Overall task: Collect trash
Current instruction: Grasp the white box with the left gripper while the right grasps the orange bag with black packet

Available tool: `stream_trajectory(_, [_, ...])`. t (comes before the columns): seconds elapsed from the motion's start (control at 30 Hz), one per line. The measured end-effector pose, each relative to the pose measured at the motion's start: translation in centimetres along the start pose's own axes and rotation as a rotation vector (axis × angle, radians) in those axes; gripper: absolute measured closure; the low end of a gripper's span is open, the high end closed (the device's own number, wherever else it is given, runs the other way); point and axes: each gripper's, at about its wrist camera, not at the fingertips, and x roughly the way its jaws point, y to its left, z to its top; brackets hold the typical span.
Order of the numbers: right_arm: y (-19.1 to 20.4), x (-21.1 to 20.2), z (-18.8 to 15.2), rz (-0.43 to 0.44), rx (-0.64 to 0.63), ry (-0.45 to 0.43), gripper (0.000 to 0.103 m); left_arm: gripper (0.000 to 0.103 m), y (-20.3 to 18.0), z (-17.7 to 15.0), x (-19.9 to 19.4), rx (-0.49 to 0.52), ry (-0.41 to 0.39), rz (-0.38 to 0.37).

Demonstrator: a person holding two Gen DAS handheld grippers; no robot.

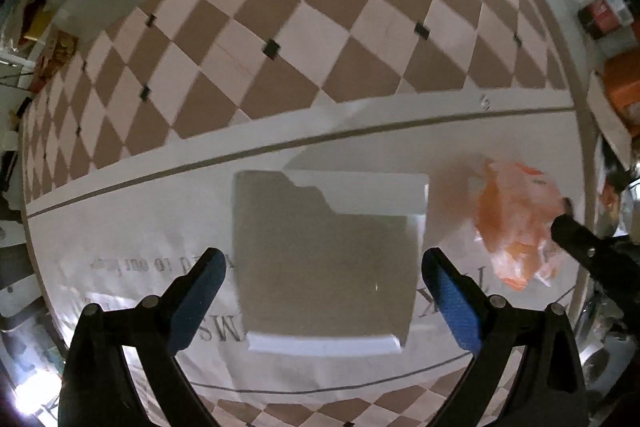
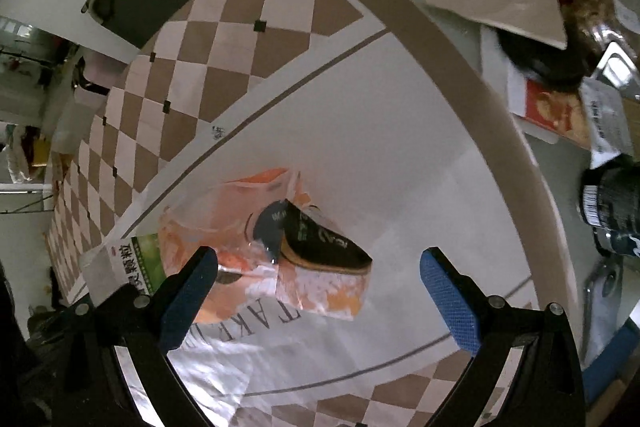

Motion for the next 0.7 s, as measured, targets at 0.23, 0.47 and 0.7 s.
stream_trajectory(0.23, [0.3, 1.8, 0.4, 0.050, 0.006, 0.045, 0.001, 0.031, 0.9, -0.7, 1.1, -0.024, -0.010, -0.003])
stream_trajectory(0.47, [0.7, 1.9, 0.1, 0.112, 0.005, 0.057, 0.001, 0.031, 4.7, -2.8, 0.6, -0.069, -0.043, 0.041])
stream_trajectory(0.7, [1.7, 3.3, -0.1, 0.123, -0.017, 0.077, 0.001, 0.028, 5.3, -2.7, 1.7, -0.094, -0.037, 0.015])
